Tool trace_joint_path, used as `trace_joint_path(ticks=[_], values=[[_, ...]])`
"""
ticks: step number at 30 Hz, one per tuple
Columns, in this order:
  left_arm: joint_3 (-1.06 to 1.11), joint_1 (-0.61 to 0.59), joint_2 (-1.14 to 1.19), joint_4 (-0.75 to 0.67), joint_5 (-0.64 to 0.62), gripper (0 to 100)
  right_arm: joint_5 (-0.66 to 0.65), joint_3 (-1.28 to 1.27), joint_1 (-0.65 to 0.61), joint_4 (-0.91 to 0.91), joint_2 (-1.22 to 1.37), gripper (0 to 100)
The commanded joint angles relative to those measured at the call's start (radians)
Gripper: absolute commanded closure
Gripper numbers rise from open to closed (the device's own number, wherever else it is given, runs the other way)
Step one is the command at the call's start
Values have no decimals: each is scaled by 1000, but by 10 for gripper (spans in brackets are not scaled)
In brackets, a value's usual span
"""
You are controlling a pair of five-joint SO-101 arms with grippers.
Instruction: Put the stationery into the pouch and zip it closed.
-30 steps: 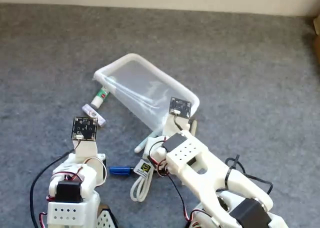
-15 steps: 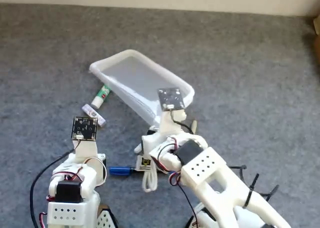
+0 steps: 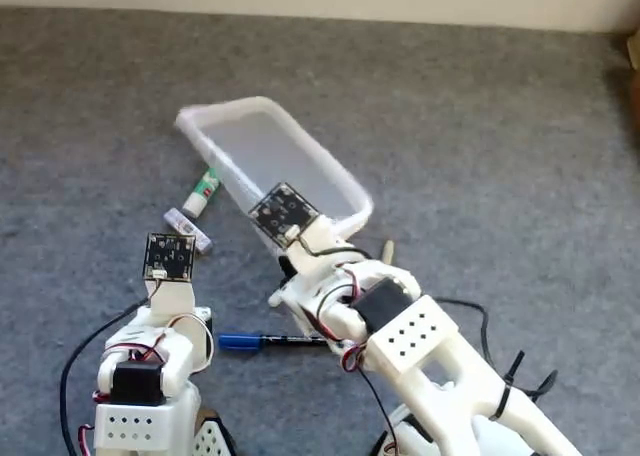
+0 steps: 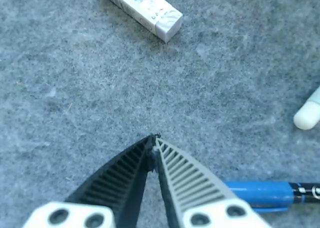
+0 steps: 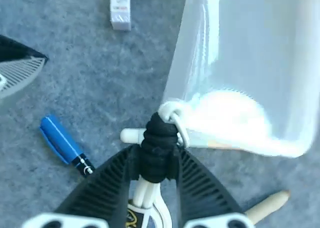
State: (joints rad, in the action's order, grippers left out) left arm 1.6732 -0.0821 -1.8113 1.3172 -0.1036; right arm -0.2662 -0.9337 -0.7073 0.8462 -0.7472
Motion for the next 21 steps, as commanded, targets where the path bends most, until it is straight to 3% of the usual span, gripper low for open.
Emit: trace_joint_path(ticks=[1, 13, 21], values=[[22, 12, -13, 9, -5, 991, -77, 117, 8, -1, -42, 995], [22, 12, -13, 9, -5, 991, -87, 239, 7, -7, -41, 995], [22, 120, -13, 9, -5, 990, -40, 239, 10, -7, -42, 995]])
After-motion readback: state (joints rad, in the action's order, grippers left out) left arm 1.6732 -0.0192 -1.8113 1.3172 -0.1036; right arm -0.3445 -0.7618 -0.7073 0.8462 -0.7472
